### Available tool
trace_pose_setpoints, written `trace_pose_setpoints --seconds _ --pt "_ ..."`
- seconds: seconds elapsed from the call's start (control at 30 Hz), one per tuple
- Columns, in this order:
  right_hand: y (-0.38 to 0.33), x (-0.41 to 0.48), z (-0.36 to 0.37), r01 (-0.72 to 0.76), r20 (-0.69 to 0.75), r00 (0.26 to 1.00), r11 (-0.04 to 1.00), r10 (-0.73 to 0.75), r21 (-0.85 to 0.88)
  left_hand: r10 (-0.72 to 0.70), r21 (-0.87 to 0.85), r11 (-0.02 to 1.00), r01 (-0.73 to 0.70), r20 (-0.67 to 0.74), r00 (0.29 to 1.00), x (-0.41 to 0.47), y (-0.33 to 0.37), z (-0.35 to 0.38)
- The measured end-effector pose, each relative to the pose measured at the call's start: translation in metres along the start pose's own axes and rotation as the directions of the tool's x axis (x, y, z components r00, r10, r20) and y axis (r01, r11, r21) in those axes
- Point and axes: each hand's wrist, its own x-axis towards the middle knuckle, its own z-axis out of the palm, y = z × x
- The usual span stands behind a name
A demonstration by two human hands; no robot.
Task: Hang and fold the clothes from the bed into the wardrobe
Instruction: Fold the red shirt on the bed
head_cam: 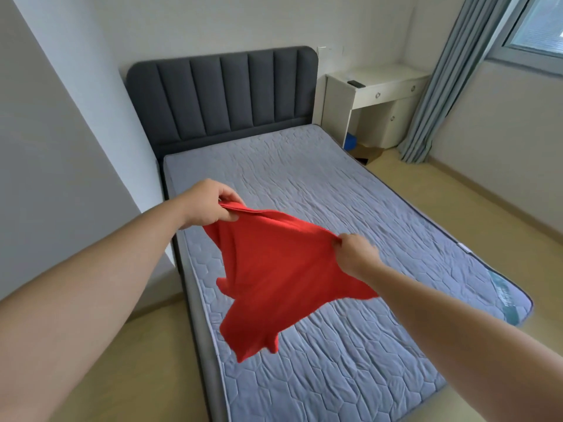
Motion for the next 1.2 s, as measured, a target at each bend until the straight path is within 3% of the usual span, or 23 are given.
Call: trace_pose_setpoints --seconds 0.13,0.2,0.27,0.3,0.37,0.43,0.5,0.57,0.67,0.73,0.77,0.8,0.9,0.97,1.03,1.1,1.2 --pt "-0.007 0.017 -0.007 -0.012 -0.114 0.992 0.955 0.048 0.298 -0.093 -0.145 0.984 0.105 0.088 0.992 0.012 -0.022 0.001" --pt "-0.008 0.021 -0.017 0.087 -0.035 0.996 0.968 -0.081 0.234 -0.178 -0.167 0.959 0.23 0.275 0.945 0.013 -0.034 0.004" --pt "-0.004 0.025 -0.028 0.192 0.285 0.939 0.981 -0.194 0.036 -0.259 -0.094 0.933 0.348 0.497 0.828 0.008 -0.047 0.013" --pt "-0.001 0.025 -0.035 0.232 0.481 0.861 0.969 -0.166 -0.08 -0.301 -0.028 0.918 0.395 0.599 0.742 0.005 -0.054 0.02" --pt "0.007 0.028 -0.043 0.263 0.75 0.661 0.933 0.012 -0.247 -0.346 0.094 0.886 0.454 0.784 0.514 -0.004 -0.063 0.038" --pt "0.014 0.031 -0.044 0.255 0.845 0.513 0.912 0.155 -0.322 -0.333 0.17 0.878 0.448 0.889 0.315 -0.008 -0.069 0.054" --pt "0.016 0.036 -0.045 0.282 0.845 0.471 0.864 0.254 -0.417 -0.326 0.201 0.876 0.439 0.917 0.229 -0.006 -0.073 0.064" --pt "0.02 0.041 -0.044 0.286 0.832 0.444 0.827 0.333 -0.484 -0.326 0.207 0.857 0.472 0.927 0.186 -0.004 -0.077 0.07" --pt "0.026 0.053 -0.038 0.151 0.855 0.359 0.881 0.374 -0.449 -0.312 0.202 0.841 0.503 0.939 0.145 -0.001 -0.09 0.078" --pt "0.024 0.064 -0.031 0.143 0.859 0.37 0.891 0.355 -0.43 -0.344 0.224 0.835 0.502 0.926 0.158 0.003 -0.1 0.082" --pt "0.021 0.071 -0.025 0.199 0.849 0.419 0.88 0.322 -0.432 -0.393 0.251 0.831 0.496 0.896 0.206 0.006 -0.104 0.084" --pt "0.017 0.077 -0.018 0.271 0.825 0.5 0.857 0.264 -0.438 -0.462 0.287 0.829 0.481 0.836 0.298 0.012 -0.108 0.086" --pt "0.007 0.107 0.003 0.37 0.672 0.741 0.829 0.009 -0.419 -0.554 0.438 0.824 0.359 0.49 0.673 0.038 -0.122 0.089" --pt "0.0 0.13 0.01 0.335 0.538 0.839 0.855 -0.08 -0.396 -0.522 0.486 0.785 0.384 0.186 0.832 0.056 -0.131 0.087" --pt "-0.01 0.155 0.008 0.284 0.375 0.916 0.895 -0.146 -0.345 -0.522 0.356 0.786 0.505 -0.054 0.851 0.074 -0.139 0.078" --pt "-0.023 0.179 -0.002 0.259 0.176 0.96 0.924 -0.216 -0.281 -0.543 0.128 0.807 0.576 -0.222 0.81 0.093 -0.141 0.065" --pt "-0.041 0.201 -0.021 0.27 -0.116 0.948 0.943 -0.295 -0.193 -0.444 -0.055 0.875 0.48 -0.484 0.754 0.112 -0.134 0.042"
